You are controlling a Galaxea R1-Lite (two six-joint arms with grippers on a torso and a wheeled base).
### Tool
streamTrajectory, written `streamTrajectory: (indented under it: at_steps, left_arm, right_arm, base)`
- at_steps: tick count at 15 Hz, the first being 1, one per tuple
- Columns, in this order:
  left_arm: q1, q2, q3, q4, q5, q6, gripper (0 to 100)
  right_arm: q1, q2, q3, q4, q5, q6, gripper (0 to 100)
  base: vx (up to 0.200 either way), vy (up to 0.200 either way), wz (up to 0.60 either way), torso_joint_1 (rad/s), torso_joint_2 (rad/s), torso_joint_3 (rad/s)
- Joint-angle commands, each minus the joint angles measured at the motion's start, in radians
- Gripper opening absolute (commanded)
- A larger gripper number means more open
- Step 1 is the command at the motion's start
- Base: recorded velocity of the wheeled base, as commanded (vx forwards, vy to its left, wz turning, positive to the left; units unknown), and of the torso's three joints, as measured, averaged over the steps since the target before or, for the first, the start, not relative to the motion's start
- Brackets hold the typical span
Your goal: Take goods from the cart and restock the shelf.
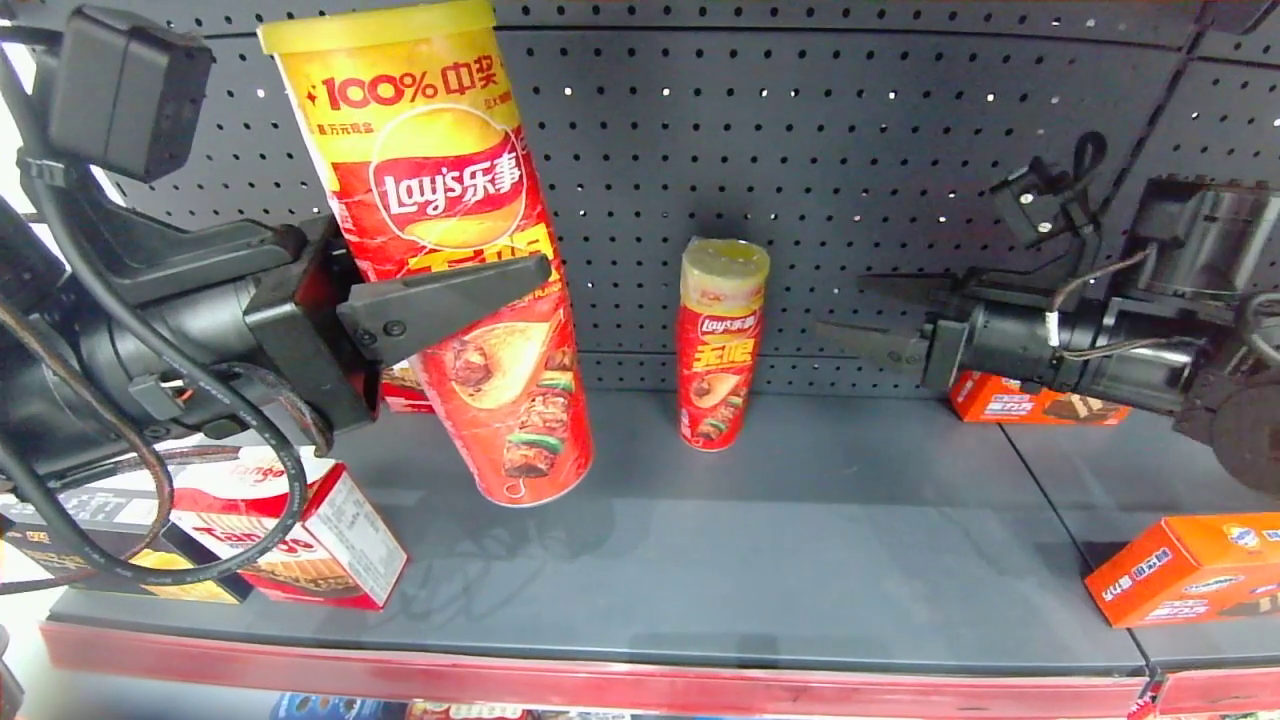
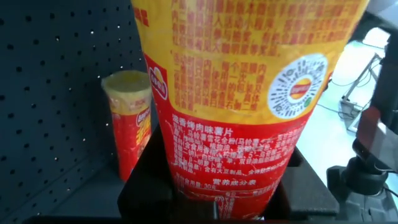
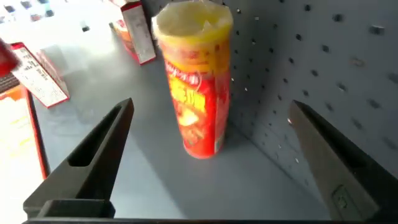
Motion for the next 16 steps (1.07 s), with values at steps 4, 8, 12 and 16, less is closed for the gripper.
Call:
streamTrajectory:
  at_steps: [4, 8, 12, 16]
  left_arm:
    - [-0.001, -0.007, -0.001, 0.0, -0.002, -0.001, 0]
    - [-0.001, -0.012, 0.001, -0.006, -0.002, -0.036, 0]
    - [-0.001, -0.022, 0.008, -0.005, -0.003, -0.043, 0]
    - [-0.001, -0.022, 0.015, -0.005, -0.002, -0.043, 0]
  right_arm:
    - [-0.009, 0.218, -0.171, 0.014, 0.188, -0.14, 100]
    - [-0.011, 0.301, -0.257, 0.008, 0.323, -0.14, 100]
    - [-0.008, 0.356, -0.313, 0.01, 0.343, -0.14, 100]
    - [0.006, 0.427, -0.359, 0.008, 0.354, -0.14, 100]
  base:
    - [0.0, 0.0, 0.0, 0.0, 0.0, 0.0]
    - [0.0, 0.0, 0.0, 0.0, 0.0, 0.0]
    - [0.0, 0.0, 0.0, 0.0, 0.0, 0.0]
    - [0.0, 0.0, 0.0, 0.0, 0.0, 0.0]
